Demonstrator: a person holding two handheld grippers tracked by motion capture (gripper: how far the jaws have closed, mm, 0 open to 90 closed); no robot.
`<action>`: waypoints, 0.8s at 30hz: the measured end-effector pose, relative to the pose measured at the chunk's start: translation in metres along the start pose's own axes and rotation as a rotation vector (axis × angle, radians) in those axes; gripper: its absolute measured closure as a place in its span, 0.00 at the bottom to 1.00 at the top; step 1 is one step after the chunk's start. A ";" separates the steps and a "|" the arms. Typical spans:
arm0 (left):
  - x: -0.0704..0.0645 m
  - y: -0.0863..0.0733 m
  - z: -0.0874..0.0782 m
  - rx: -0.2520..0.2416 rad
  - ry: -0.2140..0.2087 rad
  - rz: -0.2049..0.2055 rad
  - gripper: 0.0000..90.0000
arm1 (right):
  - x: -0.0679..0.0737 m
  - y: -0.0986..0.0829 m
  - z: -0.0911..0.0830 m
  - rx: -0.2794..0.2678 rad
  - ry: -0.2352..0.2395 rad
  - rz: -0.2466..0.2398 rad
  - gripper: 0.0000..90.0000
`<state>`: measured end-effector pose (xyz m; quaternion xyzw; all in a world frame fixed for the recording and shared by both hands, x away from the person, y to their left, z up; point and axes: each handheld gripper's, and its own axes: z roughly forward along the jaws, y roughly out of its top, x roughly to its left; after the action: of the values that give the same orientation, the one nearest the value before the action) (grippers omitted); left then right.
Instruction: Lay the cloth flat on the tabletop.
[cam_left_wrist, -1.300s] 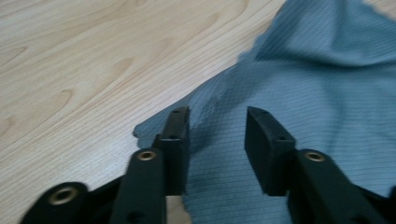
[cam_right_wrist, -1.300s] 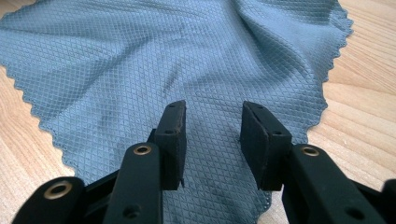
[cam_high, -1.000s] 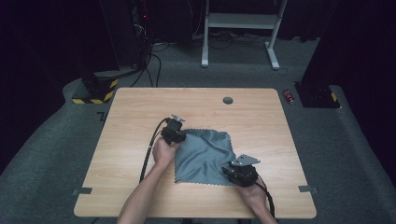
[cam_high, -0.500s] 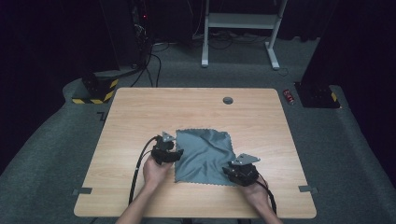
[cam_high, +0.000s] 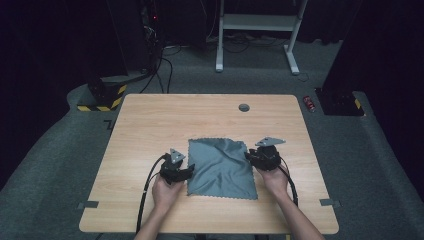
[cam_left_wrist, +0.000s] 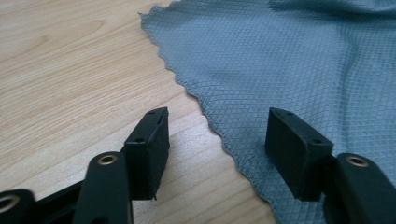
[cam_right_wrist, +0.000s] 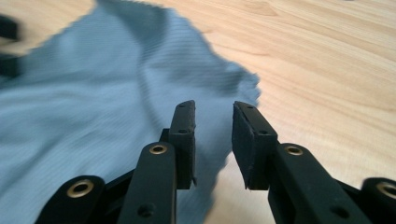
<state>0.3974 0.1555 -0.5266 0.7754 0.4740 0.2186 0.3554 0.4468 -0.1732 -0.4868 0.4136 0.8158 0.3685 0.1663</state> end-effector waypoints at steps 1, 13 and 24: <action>0.000 0.000 0.000 0.000 0.000 0.000 0.43 | -0.002 0.003 0.007 0.010 -0.010 0.006 0.77; 0.000 0.000 0.000 0.002 0.001 0.003 0.43 | -0.018 0.020 0.059 0.090 -0.106 0.093 0.83; 0.000 0.000 0.000 0.003 0.001 0.003 0.43 | -0.030 0.034 0.040 0.048 -0.203 0.043 0.99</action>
<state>0.3976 0.1559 -0.5265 0.7765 0.4732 0.2188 0.3540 0.5071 -0.1654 -0.4895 0.4700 0.7943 0.3084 0.2304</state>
